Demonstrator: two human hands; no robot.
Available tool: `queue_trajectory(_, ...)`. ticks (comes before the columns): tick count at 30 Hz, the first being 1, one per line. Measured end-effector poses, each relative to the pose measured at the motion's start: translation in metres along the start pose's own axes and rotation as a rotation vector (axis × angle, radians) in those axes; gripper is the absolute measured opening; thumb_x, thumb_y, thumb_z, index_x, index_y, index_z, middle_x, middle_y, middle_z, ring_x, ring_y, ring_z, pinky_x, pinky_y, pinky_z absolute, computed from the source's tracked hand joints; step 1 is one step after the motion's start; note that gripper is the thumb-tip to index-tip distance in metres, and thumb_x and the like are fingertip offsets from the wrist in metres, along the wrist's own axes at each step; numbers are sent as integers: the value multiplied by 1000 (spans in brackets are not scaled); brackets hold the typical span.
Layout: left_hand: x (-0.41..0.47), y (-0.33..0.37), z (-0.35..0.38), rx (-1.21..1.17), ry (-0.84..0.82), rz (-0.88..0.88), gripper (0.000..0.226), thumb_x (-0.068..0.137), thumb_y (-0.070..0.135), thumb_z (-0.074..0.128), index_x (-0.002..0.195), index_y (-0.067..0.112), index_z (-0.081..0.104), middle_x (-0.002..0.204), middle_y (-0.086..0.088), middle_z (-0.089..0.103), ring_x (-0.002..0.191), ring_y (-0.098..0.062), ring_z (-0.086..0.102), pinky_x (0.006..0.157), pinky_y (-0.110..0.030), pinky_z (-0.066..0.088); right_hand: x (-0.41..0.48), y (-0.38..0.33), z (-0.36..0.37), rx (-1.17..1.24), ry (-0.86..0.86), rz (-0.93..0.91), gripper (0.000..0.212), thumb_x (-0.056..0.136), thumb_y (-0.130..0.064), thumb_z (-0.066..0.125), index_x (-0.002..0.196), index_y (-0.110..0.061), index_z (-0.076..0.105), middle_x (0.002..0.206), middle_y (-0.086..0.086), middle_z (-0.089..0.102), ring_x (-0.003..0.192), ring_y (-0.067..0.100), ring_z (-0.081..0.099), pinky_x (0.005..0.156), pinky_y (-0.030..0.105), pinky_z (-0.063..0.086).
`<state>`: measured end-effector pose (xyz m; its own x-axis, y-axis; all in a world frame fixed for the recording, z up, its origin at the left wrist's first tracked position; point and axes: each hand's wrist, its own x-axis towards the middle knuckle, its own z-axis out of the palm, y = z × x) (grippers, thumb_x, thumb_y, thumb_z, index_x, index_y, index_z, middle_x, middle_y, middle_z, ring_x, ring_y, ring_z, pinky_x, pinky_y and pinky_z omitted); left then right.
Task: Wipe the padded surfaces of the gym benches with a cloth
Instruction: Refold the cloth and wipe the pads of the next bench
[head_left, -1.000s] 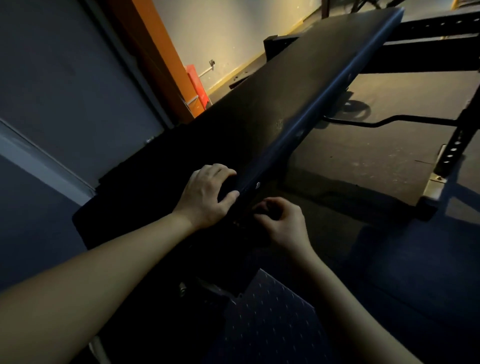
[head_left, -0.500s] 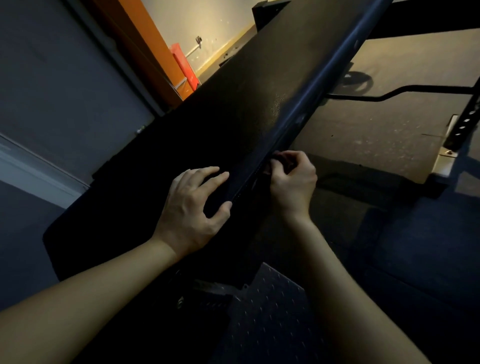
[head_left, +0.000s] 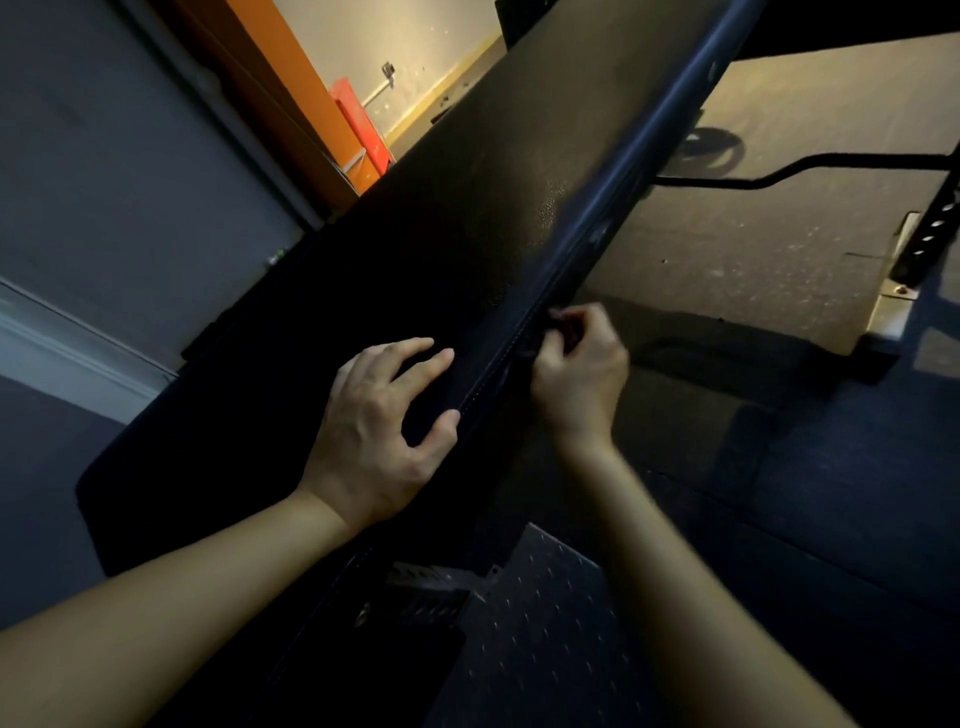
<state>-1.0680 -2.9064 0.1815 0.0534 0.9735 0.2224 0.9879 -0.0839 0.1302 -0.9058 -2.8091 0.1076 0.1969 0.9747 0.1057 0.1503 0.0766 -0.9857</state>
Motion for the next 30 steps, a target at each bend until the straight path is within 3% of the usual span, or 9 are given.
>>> queue_trajectory(4, 1, 2, 1, 25, 0, -1, 60, 88, 49, 54, 140, 20, 62, 144, 3, 54, 133, -20, 48, 116, -48, 33, -103, -4, -6, 19, -299, -119, 16, 91, -11, 64, 105, -18, 67, 100, -7, 67, 93, 5, 63, 84, 32, 56)
queue_trajectory(7, 1, 1, 0, 11, 7, 3, 60, 87, 48, 55, 139, 20, 63, 144, 3, 55, 132, -20, 49, 116, -48, 34, -51, -4, -6, -45, -148, -176, 13, 89, -11, 62, 99, -15, 68, 93, -4, 66, 85, 12, 64, 81, 38, 56)
queue_trajectory(9, 1, 1, 0, -2, 5, 2, 59, 88, 49, 55, 140, 21, 62, 145, 4, 54, 134, -18, 47, 118, -45, 32, 15, -6, -6, -106, -34, -100, 11, 91, -10, 63, 100, -14, 69, 91, -4, 65, 84, 13, 64, 82, 40, 58)
queue_trajectory(13, 0, 1, -1, -10, 1, -3, 59, 88, 49, 54, 140, 21, 62, 145, 5, 53, 135, -17, 46, 118, -43, 30, 18, -3, -4, -112, -1, -68, 12, 94, -9, 62, 104, -15, 67, 97, -1, 66, 90, 14, 65, 85, 39, 58)
queue_trajectory(17, 2, 1, -1, 6, 12, 6, 59, 87, 48, 55, 138, 19, 64, 144, 3, 55, 133, -19, 49, 115, -47, 35, -83, -7, -10, -69, -270, -234, 15, 89, -8, 64, 102, -15, 68, 96, -2, 67, 90, 13, 63, 82, 30, 54)
queue_trajectory(20, 1, 2, -2, -8, 2, -2, 59, 88, 49, 55, 139, 20, 63, 145, 4, 54, 134, -18, 47, 116, -45, 33, -22, -5, -10, -123, -153, -250, 11, 88, -10, 61, 96, -13, 68, 91, 2, 67, 84, 18, 64, 78, 40, 56)
queue_trajectory(24, 0, 1, -1, -15, -14, -3, 59, 89, 50, 55, 140, 22, 62, 146, 6, 52, 136, -17, 46, 117, -46, 32, 75, 2, -13, -162, -54, -71, 12, 96, -12, 61, 106, -16, 65, 100, -3, 66, 92, 11, 66, 86, 37, 60)
queue_trajectory(27, 1, 1, 0, -11, -9, -5, 59, 89, 49, 55, 140, 21, 62, 146, 5, 52, 136, -19, 46, 117, -47, 33, 15, 0, -6, -135, -47, -118, 13, 94, -8, 60, 103, -14, 66, 97, -1, 65, 90, 14, 64, 85, 38, 57)
queue_trajectory(30, 1, 2, 0, 4, -3, -4, 58, 88, 48, 55, 138, 19, 63, 145, 4, 54, 134, -20, 48, 114, -50, 36, -72, -3, -12, -98, -293, -253, 17, 88, -7, 63, 102, -14, 68, 97, 0, 67, 91, 14, 62, 84, 31, 53)
